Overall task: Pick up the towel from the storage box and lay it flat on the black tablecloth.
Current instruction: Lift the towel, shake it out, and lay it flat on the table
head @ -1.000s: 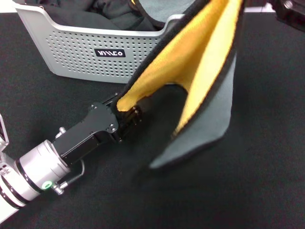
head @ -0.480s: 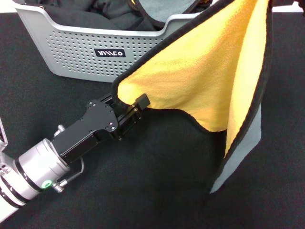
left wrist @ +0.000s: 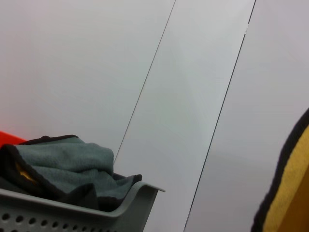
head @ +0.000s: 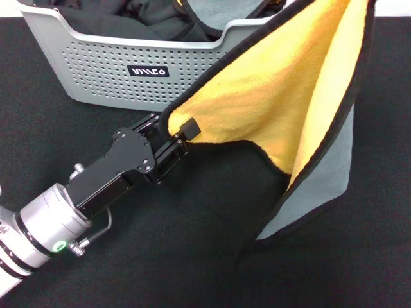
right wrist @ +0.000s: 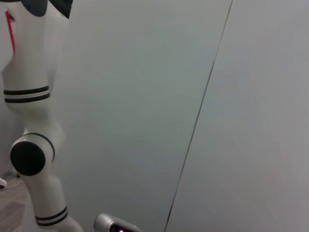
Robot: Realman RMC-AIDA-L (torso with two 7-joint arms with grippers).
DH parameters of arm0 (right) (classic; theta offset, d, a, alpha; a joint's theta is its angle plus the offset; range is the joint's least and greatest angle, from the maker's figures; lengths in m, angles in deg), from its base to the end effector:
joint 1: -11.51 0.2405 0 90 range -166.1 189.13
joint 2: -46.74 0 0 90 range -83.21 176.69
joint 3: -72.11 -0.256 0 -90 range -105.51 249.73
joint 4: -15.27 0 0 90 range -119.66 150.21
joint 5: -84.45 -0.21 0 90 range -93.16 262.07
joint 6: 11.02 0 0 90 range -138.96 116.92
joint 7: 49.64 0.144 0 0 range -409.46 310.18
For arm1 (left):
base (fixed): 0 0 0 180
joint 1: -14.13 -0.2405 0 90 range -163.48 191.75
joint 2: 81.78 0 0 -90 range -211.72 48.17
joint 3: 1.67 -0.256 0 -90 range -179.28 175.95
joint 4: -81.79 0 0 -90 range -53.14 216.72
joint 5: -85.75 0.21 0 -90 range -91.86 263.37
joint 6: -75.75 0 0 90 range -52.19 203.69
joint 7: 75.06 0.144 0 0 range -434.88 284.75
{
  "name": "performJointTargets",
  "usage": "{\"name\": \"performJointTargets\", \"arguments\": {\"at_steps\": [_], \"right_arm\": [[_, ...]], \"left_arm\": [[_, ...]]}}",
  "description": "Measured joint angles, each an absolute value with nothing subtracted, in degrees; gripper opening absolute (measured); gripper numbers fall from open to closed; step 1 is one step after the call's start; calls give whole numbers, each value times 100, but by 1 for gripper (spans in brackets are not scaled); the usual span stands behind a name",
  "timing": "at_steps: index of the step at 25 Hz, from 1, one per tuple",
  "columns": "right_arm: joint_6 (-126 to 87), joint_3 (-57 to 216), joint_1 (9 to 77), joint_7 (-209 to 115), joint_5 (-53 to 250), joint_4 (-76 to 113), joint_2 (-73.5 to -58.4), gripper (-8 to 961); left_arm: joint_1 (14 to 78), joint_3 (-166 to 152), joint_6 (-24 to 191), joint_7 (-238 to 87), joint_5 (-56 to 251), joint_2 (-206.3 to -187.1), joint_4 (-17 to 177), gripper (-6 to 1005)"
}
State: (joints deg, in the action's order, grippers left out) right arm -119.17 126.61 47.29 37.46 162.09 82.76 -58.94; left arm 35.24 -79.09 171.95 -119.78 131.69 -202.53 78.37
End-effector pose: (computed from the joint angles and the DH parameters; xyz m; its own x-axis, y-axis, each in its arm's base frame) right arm 0.1019 0.3334 0.1483 0.7115 0.3478 -0.6106 0.2729 -0.9375 -0.2161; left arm -0.2727 0.2454 -0.0521 0.3922 0.1497 0.9076 0.6224 -0.7698 -0.1419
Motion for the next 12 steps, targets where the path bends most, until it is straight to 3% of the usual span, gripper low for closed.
{"name": "performJointTargets", "arguments": {"at_steps": [12], "right_arm": [[-11995, 12416, 4741, 3891, 16208, 8468, -5890, -1]], "left_arm": [[3551, -7928, 17200, -11962, 13182, -20254, 7836, 427]]}}
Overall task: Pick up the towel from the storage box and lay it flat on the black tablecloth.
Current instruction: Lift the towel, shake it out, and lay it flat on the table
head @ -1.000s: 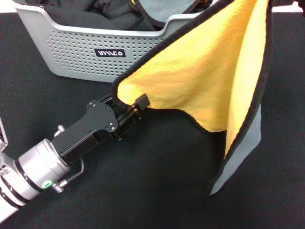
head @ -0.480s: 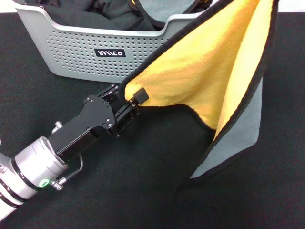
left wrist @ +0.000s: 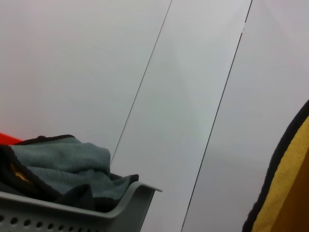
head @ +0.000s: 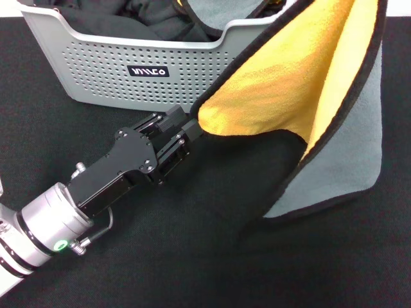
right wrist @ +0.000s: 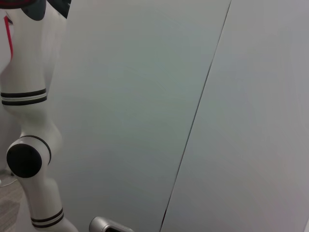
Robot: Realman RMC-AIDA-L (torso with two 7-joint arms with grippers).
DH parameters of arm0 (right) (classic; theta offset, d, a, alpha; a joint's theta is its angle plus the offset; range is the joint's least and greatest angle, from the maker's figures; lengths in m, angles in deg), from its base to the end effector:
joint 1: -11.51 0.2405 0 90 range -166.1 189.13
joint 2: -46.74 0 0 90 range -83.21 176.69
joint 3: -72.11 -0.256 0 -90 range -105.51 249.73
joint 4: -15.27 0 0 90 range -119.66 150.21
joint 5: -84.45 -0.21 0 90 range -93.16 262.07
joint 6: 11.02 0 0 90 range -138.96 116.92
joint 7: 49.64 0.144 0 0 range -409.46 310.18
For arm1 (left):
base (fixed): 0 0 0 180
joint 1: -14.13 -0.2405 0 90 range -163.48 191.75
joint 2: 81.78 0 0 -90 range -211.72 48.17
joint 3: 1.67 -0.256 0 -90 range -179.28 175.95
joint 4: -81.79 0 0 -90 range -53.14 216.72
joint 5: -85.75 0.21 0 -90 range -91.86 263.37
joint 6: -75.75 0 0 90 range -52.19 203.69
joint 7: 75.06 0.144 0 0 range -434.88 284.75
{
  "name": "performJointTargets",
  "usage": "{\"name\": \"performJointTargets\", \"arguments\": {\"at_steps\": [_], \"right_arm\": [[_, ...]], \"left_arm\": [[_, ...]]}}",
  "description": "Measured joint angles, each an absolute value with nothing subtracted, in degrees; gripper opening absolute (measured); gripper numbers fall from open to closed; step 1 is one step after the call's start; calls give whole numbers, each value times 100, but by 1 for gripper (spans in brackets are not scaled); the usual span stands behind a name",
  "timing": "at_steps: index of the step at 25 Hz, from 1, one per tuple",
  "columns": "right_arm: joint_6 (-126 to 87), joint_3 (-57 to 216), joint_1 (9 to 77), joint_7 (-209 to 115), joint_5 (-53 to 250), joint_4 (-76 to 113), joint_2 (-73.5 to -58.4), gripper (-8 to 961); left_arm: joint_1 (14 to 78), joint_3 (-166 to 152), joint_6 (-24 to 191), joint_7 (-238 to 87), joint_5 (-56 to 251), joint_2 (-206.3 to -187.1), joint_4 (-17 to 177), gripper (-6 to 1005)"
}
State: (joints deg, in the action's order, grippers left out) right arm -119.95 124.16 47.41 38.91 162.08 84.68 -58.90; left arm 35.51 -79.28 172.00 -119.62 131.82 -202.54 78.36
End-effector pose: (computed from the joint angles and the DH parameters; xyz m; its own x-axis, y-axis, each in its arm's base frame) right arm 0.0988 0.3313 0.1589 0.7051 0.3672 -0.6067 0.2766 -0.9302 -0.2415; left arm -0.2712 0.2461 -0.0527 0.3961 0.1482 0.9062 0.6147 -0.7759 -0.1418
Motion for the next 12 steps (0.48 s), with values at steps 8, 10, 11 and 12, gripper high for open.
{"name": "performJointTargets", "arguments": {"at_steps": [8, 10, 11, 12], "right_arm": [[-11961, 12414, 4806, 3897, 16261, 8479, -5937, 0], [-11953, 12414, 4823, 3897, 16261, 8479, -5939, 0], [-11947, 12414, 4835, 3897, 16261, 8475, -5940, 0], [-11943, 12414, 4839, 3897, 16262, 8469, -5940, 0]], "left_arm": [[3572, -7932, 17200, -11889, 13238, -20254, 7837, 425], [3578, -7935, 17200, -11885, 13274, -20253, 7837, 425], [3580, -7937, 17200, -11884, 13285, -20254, 7837, 424], [3581, -7939, 17200, -11884, 13293, -20253, 7836, 424]]}}
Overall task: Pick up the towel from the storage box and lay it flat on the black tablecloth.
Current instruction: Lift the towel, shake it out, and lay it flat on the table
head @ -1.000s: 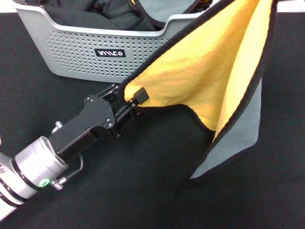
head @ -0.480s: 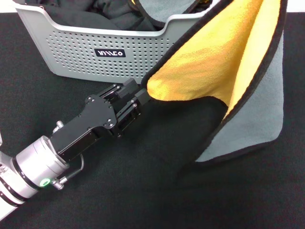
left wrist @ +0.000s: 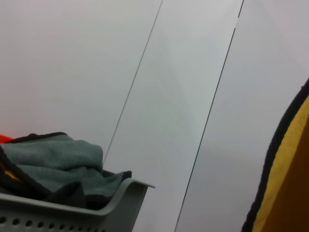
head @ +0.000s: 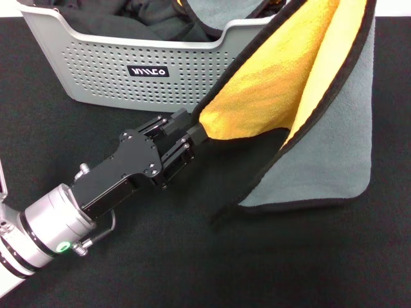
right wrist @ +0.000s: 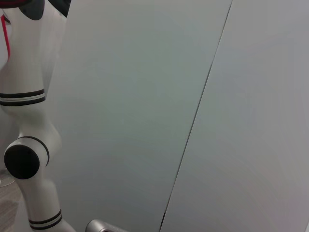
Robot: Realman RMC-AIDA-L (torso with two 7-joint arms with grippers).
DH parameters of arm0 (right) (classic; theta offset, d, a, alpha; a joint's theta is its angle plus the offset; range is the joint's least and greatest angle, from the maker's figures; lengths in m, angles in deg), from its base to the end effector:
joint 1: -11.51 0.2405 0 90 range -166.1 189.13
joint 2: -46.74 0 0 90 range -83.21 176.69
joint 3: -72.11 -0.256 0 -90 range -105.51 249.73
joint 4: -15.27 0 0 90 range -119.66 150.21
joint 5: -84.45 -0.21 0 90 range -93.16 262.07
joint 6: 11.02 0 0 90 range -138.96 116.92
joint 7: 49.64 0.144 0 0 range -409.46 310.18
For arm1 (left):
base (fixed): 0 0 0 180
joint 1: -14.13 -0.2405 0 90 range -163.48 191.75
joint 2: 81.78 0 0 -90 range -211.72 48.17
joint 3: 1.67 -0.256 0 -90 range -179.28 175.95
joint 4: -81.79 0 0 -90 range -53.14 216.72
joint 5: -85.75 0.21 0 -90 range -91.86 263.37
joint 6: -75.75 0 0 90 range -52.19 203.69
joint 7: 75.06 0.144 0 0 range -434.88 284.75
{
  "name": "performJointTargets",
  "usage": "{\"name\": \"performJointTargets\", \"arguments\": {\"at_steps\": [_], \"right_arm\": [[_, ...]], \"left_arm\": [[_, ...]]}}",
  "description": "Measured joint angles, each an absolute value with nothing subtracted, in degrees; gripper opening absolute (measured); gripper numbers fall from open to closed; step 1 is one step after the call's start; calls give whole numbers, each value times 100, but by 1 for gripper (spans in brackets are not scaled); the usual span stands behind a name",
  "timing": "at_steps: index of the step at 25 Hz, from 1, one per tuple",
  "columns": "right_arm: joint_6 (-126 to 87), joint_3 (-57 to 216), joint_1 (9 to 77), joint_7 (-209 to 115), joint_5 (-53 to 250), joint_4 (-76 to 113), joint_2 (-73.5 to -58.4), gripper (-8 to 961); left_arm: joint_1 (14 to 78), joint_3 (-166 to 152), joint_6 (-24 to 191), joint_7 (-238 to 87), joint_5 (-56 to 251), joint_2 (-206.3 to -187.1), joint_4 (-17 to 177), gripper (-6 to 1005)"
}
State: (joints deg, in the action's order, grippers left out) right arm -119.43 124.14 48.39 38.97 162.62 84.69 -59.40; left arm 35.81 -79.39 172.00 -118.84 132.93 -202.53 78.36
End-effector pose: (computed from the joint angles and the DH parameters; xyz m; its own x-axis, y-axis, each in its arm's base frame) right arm 0.0931 0.3342 0.1561 0.7015 0.3725 -0.6076 0.2821 -0.9280 -0.2433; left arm -0.2694 0.2455 -0.0549 0.4139 0.1461 0.8985 0.5956 -0.7899 -0.1459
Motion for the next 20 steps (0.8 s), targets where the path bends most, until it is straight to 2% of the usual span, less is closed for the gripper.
{"name": "performJointTargets", "arguments": {"at_steps": [6, 20], "right_arm": [[-11938, 12414, 4856, 3896, 16265, 8476, -5943, 0], [-11963, 12413, 4876, 3884, 16268, 8469, -5957, 0]], "left_arm": [[3574, -7936, 17199, -11882, 13255, -20254, 7836, 347], [3593, -7945, 17459, -11576, 13365, -20253, 7836, 54]]}}
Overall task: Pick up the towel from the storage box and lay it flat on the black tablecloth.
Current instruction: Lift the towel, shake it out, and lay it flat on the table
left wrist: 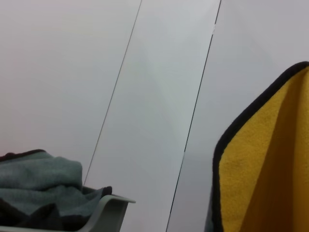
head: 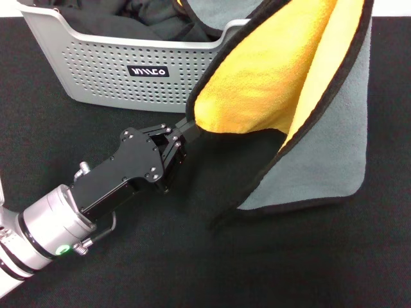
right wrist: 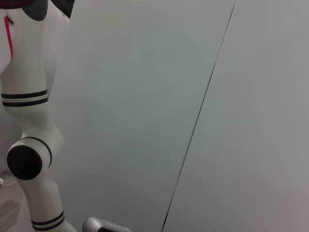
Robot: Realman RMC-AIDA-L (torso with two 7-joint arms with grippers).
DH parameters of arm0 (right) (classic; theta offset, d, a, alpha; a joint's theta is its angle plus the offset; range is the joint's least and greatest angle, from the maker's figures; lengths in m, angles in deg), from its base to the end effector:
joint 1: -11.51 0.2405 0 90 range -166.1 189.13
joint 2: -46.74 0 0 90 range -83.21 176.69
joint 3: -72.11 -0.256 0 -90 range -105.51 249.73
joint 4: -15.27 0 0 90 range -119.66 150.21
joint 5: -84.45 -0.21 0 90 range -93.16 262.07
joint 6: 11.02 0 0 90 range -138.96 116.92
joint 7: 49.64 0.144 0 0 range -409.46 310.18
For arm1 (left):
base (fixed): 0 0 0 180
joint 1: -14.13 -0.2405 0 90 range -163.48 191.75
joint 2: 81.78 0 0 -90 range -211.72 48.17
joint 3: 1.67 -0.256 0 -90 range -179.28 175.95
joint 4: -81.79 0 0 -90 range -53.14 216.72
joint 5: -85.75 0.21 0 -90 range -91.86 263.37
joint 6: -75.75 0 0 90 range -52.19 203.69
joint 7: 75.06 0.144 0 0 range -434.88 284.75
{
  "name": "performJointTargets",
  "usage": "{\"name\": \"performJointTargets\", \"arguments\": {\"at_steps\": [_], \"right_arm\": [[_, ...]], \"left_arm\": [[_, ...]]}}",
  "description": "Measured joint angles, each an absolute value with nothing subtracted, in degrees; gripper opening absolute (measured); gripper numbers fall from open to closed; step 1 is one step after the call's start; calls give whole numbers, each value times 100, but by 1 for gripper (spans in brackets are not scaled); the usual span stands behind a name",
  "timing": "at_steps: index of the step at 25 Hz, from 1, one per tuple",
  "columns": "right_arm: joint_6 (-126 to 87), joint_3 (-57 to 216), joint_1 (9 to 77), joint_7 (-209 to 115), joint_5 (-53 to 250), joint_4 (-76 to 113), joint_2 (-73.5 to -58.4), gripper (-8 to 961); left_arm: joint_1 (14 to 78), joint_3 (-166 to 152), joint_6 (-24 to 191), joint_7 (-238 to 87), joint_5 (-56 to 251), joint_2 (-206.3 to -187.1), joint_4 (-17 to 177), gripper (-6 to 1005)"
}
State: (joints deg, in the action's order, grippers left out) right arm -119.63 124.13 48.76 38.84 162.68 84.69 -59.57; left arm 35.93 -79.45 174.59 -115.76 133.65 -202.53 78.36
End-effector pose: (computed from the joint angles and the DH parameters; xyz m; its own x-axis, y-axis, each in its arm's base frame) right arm 0.0909 0.3342 0.1551 0.6976 0.3778 -0.6088 0.2911 -0.9258 -0.2410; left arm -0.2641 0.2418 -0.0527 0.4265 0.0892 0.9001 0.5435 -0.8207 -0.1762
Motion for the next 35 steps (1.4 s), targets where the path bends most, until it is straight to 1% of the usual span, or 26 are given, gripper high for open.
{"name": "performJointTargets", "arguments": {"at_steps": [2, 9, 11, 13, 16, 17, 19, 21, 22, 23, 26, 29, 32, 35], "right_arm": [[-11969, 12414, 4877, 3881, 16268, 8463, -5962, 0], [-12019, 12450, 4841, 3880, 16268, 8428, -5973, 0], [-12200, 12460, 4816, 3881, 16270, 8367, -6025, 0], [-12393, 12462, 4747, 3914, 16316, 8387, -6134, 0], [-12491, 12436, 4498, 4044, 16523, 8738, -6364, 0], [-12487, 12424, 4325, 4137, 16617, 9013, -6495, 0], [-12495, 12419, 4047, 4288, 16668, 9443, -6653, 0], [-12537, 12425, 3708, 4451, 16658, 9940, -6798, 0], [-12547, 12432, 3575, 4511, 16647, 10135, -6836, 0], [-12560, 12554, 3189, 4642, 16501, 10584, -6903, 0], [-12577, 12706, 2843, 4735, 16291, 10883, -6909, 0], [-12618, 12802, 2493, 4843, 16075, 11124, -6918, 0], [-12944, 12828, 2281, 5015, 15837, 11159, -6924, 0], [-13251, 12785, 2163, 5164, 15727, 11090, -6925, 0]], "left_arm": [[3593, -7945, 17494, -11538, 13366, -20253, 7836, 2], [3529, -7890, 17842, -11405, 13233, -20227, 7835, 2], [3520, -7885, 18086, -11513, 13154, -20169, 7811, 2], [3502, -7885, 18366, -11706, 13141, -20074, 7714, 2], [3374, -7905, 18817, -12006, 13177, -19862, 7389, 2], [3279, -7920, 18927, -12126, 13204, -19795, 7223, 2], [3108, -7932, 19063, -12360, 13297, -19683, 6928, 2], [2940, -7935, 19157, -12622, 13406, -19606, 6626, 3], [2826, -7934, 19186, -12782, 13445, -19566, 6421, 3], [2708, -7935, 19204, -12935, 13488, -19537, 6215, 3], [2261, -7936, 19225, -13161, 13618, -19501, 5528, 3], [1794, -7946, 19244, -13176, 13722, -19533, 4900, 3], [1422, -8070, 19250, -13349, 13736, -19543, 4437, 3], [1171, -8278, 19255, -13503, 13724, -19508, 4193, 3]]}}
